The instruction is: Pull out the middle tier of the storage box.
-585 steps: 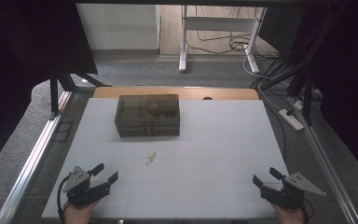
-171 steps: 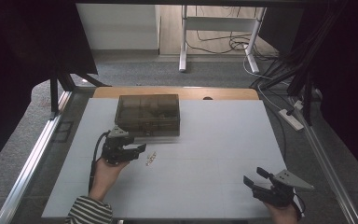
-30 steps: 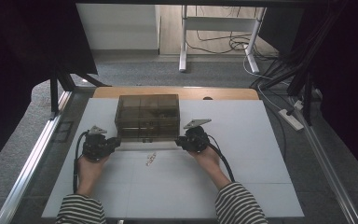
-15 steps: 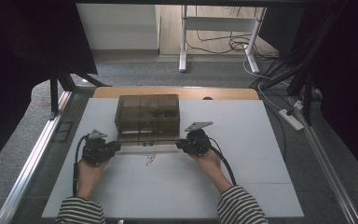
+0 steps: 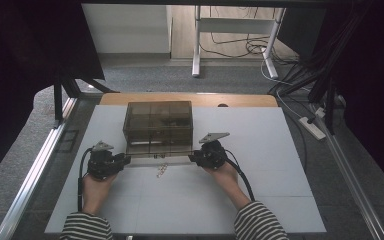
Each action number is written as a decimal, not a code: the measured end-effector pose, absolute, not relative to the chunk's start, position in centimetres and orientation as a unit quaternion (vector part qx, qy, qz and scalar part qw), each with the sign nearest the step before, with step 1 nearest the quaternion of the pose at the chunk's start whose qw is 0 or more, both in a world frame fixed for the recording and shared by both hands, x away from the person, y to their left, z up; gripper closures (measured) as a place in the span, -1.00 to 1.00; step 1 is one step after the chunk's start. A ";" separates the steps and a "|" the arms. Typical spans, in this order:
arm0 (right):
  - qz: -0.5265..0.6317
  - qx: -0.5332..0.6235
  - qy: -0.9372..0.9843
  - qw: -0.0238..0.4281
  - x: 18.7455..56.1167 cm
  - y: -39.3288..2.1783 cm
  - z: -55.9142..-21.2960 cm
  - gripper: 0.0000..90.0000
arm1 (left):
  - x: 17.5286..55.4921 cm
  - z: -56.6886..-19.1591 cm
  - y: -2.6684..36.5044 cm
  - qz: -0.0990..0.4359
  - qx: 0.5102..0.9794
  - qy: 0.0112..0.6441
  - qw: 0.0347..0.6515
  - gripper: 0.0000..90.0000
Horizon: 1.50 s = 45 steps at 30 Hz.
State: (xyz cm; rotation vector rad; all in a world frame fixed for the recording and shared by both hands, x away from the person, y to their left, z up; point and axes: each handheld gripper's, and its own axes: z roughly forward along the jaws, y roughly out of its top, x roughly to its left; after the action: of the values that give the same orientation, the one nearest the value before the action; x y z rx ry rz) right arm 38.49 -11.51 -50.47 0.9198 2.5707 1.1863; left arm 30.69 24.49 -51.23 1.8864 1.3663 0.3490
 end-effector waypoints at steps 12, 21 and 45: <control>0.400 0.312 0.855 0.106 37.0 -15.2 -49.3 0.32 | 28.7 -50.5 24.3 0.163 0.722 0.534 0.408 0.03; 0.416 0.315 0.845 0.118 35.9 -17.9 -49.0 0.22 | 27.8 -50.7 23.7 0.163 0.725 0.524 0.416 -0.07; 0.445 0.331 0.820 0.140 33.2 -22.5 -48.8 0.14 | 25.5 -51.2 22.7 0.182 0.722 0.495 0.448 -0.16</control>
State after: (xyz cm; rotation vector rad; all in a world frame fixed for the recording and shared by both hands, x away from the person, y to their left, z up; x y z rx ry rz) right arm 33.18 -22.45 -48.81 0.9563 2.3692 1.2870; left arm 25.54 22.68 -51.22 1.7873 1.2254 0.4504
